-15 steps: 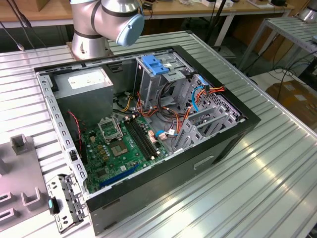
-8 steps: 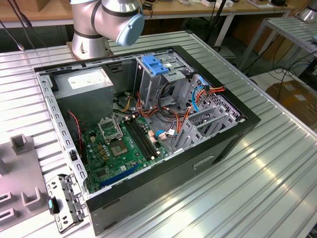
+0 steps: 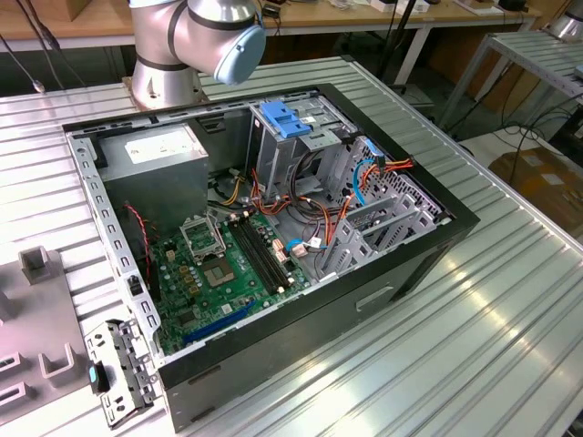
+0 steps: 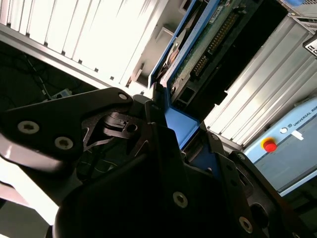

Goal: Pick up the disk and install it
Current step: 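Pick up the disk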

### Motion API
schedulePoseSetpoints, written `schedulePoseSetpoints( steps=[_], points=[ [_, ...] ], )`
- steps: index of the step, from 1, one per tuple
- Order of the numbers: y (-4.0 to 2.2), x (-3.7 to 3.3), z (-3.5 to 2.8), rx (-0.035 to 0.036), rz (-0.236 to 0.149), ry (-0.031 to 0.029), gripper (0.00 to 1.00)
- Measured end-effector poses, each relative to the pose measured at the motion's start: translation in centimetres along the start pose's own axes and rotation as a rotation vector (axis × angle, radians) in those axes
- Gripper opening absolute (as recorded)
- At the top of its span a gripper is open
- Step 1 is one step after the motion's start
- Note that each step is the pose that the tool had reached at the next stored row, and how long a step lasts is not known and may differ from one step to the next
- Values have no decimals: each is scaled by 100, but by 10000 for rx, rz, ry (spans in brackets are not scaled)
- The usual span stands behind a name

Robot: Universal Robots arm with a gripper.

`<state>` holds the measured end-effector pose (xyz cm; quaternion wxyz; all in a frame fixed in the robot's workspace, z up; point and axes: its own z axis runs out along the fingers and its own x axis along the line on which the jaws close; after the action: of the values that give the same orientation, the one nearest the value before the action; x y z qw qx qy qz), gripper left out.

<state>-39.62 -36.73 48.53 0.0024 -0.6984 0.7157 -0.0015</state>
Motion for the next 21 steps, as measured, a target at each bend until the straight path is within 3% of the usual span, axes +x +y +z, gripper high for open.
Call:
schedulePoseSetpoints(
  steps=[21],
  points=[
    [-170, -4, 1, 0, 0, 0, 37]
  ],
)
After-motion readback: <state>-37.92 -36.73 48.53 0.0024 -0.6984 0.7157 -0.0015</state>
